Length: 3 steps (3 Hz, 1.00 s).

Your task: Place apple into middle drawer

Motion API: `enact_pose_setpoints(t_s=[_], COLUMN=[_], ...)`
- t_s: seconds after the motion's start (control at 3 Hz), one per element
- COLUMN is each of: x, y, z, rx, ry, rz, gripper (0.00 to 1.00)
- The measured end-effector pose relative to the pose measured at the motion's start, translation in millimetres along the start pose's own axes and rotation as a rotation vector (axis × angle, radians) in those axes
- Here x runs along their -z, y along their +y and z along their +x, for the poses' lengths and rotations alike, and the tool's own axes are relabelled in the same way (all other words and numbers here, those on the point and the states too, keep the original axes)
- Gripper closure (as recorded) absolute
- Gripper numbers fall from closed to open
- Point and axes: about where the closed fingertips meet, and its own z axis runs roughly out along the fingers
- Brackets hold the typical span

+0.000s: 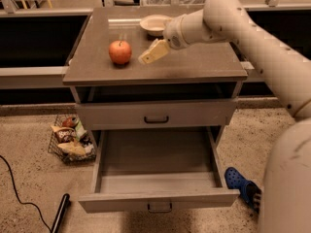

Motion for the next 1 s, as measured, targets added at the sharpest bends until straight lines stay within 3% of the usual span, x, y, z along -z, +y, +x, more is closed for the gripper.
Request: enact_pose_setpoints(t_s=[0.33,1.0], x=[-31,-41], y=[-1,5], z=[-7,-8], rx=[-0.024,-0.030], ry=[-0.041,-0.052], rz=[-0.026,-0.053], gripper=[0.00,0.00])
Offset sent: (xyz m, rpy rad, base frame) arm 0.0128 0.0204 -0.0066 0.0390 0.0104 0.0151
